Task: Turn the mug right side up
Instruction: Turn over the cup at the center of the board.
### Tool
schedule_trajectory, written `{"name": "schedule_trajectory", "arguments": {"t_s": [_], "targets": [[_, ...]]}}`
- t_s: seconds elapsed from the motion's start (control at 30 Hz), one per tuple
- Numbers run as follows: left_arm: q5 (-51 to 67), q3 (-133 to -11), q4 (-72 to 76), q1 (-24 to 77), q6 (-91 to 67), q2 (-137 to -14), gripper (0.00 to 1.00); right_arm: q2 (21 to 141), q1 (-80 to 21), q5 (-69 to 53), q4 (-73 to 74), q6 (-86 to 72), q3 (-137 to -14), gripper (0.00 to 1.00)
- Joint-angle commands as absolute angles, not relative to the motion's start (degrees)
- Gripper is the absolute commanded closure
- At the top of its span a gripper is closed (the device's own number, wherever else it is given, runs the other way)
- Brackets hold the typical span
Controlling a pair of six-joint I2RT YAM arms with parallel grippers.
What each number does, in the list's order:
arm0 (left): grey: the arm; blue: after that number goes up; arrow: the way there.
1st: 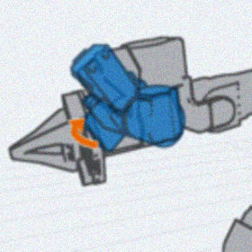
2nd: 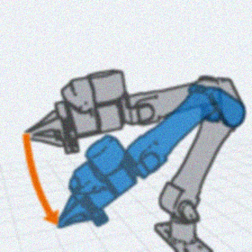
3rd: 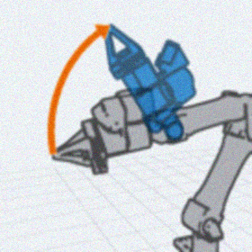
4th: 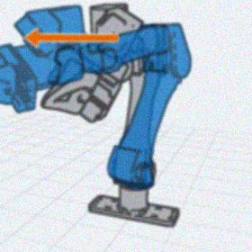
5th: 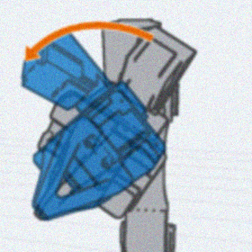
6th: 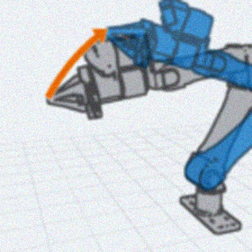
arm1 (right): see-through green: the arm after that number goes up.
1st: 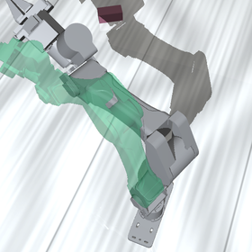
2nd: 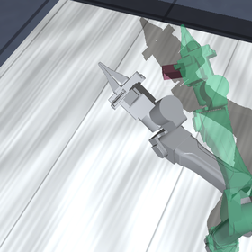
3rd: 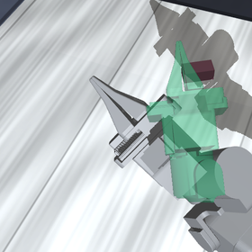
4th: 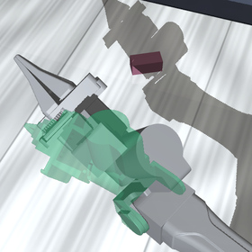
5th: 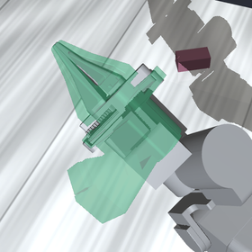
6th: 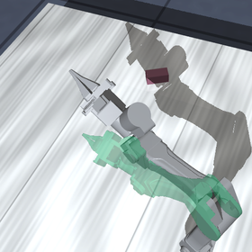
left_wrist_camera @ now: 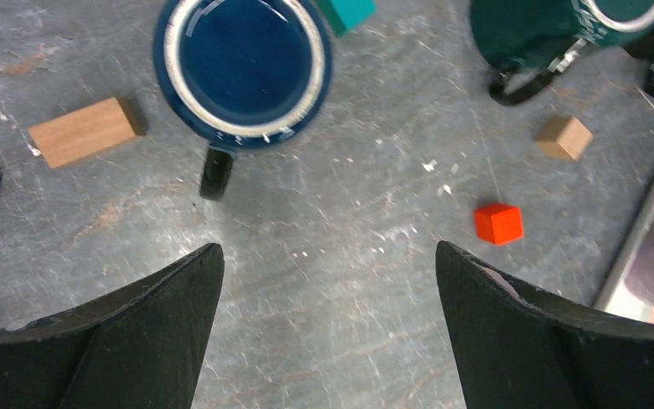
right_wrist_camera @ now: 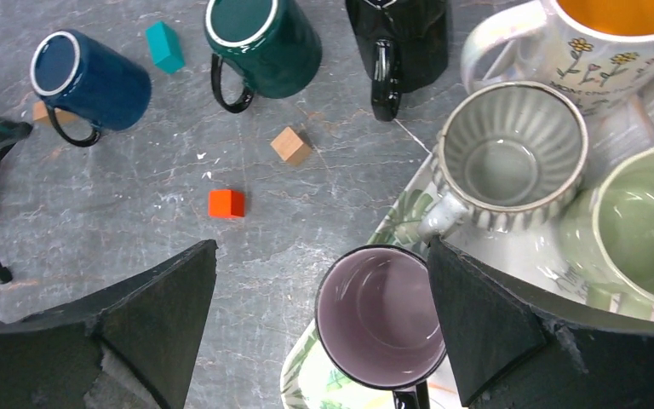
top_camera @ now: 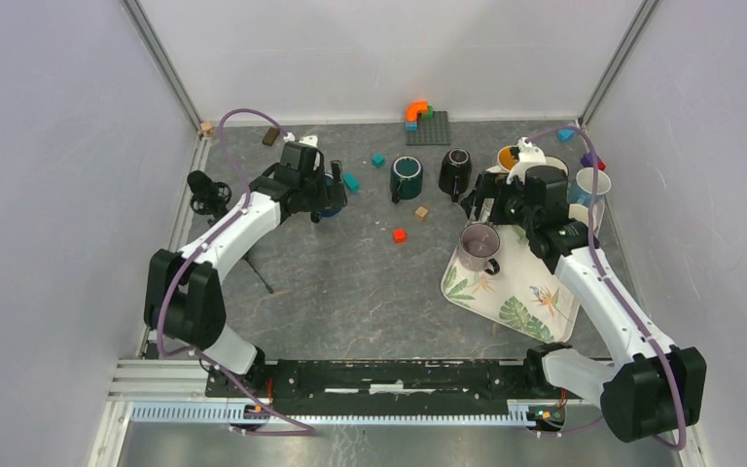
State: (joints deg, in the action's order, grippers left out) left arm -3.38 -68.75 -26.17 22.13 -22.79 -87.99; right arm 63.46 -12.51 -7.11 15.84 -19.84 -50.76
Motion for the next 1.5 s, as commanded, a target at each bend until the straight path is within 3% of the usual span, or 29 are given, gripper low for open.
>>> {"name": "schedule_trajectory", "arguments": {"t_s": [0.0, 0.47, 0.9, 1.17, 1.47], "targets": [[-2.7, -71.1, -20.6, 18.8, -19.8, -92.2, 0.0, 62.0, -13.2, -9.3, 12.6, -19.1, -53.3, 0.02], [1.6, -70.7, -9.6, 16.6, -15.1, -103.8, 0.0, 55.0, -13.3, -8.4, 14.7, -14.2, -53.1, 0.02], [-3.1, -69.4, -12.0, 20.7, -17.3, -102.4, 0.01, 54.8, -13.3, -7.5, 14.9, -13.4, -52.5, 0.02], [-11.0, -72.2, -16.8, 20.9, -19.2, -103.2, 0.17, 54.7, -13.4, -7.2, 14.9, -13.5, -51.7, 0.02], [-11.9, -74.2, -18.3, 20.9, -16.6, -105.5, 0.38, 54.6, -13.3, -6.8, 15.3, -13.3, -51.7, 0.02]]}}
